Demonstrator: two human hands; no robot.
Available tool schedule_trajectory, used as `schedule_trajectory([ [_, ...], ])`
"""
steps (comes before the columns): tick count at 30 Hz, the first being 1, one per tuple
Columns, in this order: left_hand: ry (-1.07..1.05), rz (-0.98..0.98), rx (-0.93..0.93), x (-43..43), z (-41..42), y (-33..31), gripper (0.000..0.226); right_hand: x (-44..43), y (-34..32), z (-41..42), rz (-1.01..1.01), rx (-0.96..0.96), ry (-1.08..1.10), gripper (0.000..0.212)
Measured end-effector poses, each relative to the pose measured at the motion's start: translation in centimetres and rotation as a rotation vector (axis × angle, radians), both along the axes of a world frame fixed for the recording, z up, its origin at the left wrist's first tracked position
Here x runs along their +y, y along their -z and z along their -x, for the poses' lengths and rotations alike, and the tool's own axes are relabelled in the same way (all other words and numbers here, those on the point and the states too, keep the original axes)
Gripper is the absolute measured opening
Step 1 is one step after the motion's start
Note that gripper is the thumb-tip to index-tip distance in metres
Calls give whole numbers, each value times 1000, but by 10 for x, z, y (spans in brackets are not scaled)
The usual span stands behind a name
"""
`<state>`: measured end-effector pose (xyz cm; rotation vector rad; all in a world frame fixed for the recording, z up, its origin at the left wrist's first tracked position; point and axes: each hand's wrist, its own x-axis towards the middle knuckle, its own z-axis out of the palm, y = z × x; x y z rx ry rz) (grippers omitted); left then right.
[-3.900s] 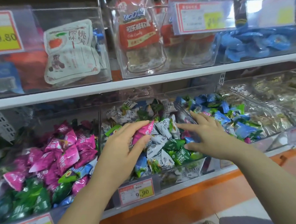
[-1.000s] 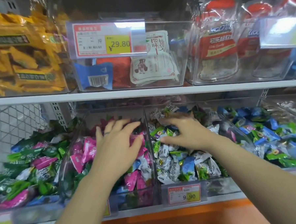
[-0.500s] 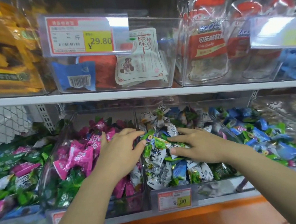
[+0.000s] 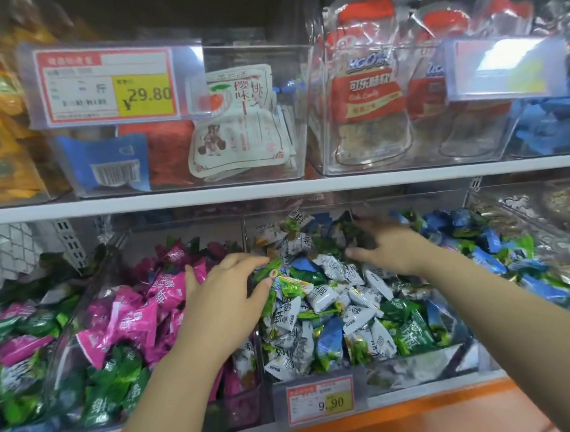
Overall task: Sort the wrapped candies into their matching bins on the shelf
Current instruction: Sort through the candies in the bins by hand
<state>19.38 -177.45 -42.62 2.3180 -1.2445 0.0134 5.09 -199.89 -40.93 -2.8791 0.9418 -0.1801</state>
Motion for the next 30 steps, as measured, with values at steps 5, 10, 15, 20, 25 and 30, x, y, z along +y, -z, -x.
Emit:
schedule_trajectory([
  [5,9,-1,4,1,-2,0,36,9,1,11,7,33,-70,49],
  [10,12,4,-1,2,-1,0,36,17,-5,33,-99,-25,-118,53],
  [15,22,11,-1,5,1,0,36,24,-6,51,17,74,-136,45],
  [20,30,2,-6,6,0,0,36,16,-9,59,149,168,-71,45],
  [25,35,2,6,6,0,0,36,21,-11,44,32,-89,-111,39],
  [30,34,-4,3,5,0,0,36,29,-13,3,-58,-134,-173,45],
])
